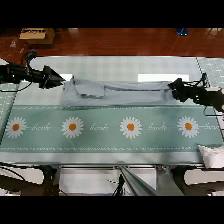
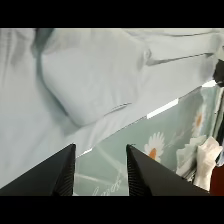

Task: Fold the shirts.

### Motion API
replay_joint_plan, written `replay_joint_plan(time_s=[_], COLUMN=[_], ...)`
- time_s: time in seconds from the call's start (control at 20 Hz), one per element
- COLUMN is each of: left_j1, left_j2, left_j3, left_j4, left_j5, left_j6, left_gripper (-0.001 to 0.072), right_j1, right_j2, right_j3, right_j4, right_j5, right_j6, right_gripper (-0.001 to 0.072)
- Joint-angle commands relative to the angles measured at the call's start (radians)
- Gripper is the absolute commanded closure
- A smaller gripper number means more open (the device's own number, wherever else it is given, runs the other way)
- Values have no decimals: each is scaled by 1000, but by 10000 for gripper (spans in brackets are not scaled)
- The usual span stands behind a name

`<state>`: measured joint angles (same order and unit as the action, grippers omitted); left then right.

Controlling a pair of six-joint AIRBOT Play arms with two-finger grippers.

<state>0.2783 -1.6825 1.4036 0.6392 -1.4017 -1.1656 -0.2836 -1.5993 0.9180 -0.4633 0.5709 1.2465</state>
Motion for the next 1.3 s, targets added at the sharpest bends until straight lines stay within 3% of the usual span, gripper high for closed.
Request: replay_joint_plan(time_s=[0.0, 0.05, 0.1, 0.15, 0.2, 0.4, 0.55, 0.9, 1.05, 1.25], left_j1=[0, 0, 0, 0, -1, -50, -145, -456, -573, -726], left_j2=[1, 1, 1, 2, 2, 9, 9, 8, -3, -27], left_j3=[0, 0, 0, 0, 0, 0, 0, -1, -1, -1], left_j4=[-43, -43, -43, -46, -58, -87, -95, -143, -143, -143], left_j5=[-9, -18, -25, -35, -45, -38, -6, 201, 319, 402], left_j6=[6, 6, 6, 13, 38, 36, 36, 9, -66, -89], left_gripper=[334, 402, 487, 621, 680, 680, 680, 680, 680, 679], right_j1=[84, 95, 93, 93, 93, 93, 93, 94, 94, 94], right_j2=[-30, -29, -24, -6, 23, 219, 389, 707, 806, 912], right_j3=[3, 17, 34, 47, 53, 53, 53, 53, 53, 53], right_j4=[88, 88, 87, 88, 82, -42, -145, -283, -347, -358], right_j5=[-101, -88, -53, -21, -8, 25, 93, 246, 318, 390], right_j6=[-94, -122, -158, -198, -217, -206, -131, 95, 207, 275], right_gripper=[526, 653, 681, 681, 681, 682, 682, 683, 683, 683])
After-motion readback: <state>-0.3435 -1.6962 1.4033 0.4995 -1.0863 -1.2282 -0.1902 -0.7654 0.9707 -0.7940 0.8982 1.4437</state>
